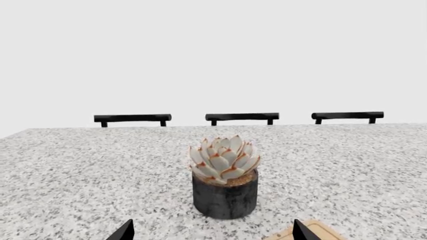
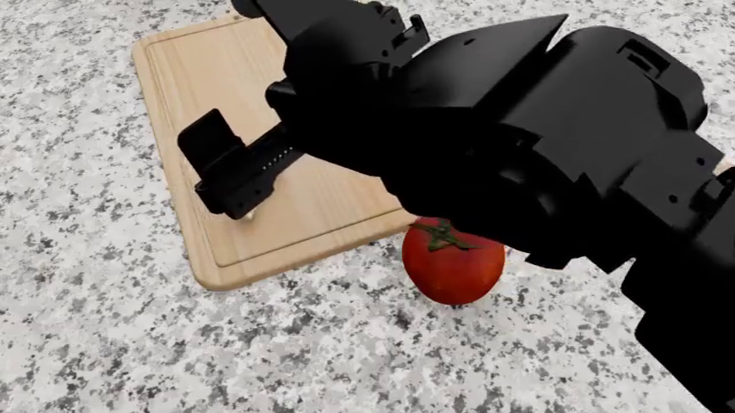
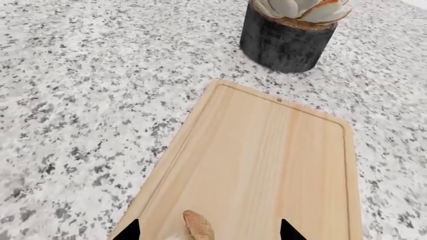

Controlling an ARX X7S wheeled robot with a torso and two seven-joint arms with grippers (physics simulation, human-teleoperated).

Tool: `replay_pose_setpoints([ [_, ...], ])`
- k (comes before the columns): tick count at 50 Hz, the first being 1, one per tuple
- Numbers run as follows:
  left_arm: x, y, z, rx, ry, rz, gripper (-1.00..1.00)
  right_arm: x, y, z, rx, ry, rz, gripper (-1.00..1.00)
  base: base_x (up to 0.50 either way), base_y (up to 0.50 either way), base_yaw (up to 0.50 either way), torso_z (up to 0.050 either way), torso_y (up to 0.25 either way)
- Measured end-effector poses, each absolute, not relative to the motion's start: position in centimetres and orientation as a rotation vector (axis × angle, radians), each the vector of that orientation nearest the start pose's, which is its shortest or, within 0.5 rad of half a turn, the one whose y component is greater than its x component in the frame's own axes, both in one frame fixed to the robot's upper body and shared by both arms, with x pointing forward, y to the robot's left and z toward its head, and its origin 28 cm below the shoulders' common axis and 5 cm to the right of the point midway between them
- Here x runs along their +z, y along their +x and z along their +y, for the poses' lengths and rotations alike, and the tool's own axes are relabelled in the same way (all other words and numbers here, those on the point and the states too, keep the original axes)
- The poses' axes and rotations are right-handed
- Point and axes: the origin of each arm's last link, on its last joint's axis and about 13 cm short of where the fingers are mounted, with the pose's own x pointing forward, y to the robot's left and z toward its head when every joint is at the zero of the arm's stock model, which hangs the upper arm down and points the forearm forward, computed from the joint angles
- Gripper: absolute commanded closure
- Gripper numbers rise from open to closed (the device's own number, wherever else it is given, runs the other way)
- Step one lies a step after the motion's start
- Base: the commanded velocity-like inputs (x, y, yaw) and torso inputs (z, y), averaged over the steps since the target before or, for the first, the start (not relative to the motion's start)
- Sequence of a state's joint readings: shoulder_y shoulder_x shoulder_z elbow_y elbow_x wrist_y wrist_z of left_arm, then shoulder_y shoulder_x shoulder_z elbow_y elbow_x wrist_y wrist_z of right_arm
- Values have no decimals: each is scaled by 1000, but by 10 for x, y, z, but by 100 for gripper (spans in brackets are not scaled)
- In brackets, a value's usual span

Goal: Clear the non-vegetable object off the cutting board and place the vegetables onto it.

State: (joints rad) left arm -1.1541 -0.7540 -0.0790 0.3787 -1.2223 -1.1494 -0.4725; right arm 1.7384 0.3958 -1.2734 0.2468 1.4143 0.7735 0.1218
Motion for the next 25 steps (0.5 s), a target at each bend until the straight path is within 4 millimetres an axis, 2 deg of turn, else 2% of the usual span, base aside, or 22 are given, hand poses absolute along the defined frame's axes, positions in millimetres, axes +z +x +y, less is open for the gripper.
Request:
replay_pose_setpoints([
  [12, 350, 239, 309, -57, 1, -287, -100, 340, 313, -73, 657, -394, 235, -100, 0, 0, 0, 0, 0],
  [25, 350, 239, 309, -59, 1, -288, -100, 341, 279, -100, 583, -391, 255, -100, 0, 0, 0, 0, -1],
])
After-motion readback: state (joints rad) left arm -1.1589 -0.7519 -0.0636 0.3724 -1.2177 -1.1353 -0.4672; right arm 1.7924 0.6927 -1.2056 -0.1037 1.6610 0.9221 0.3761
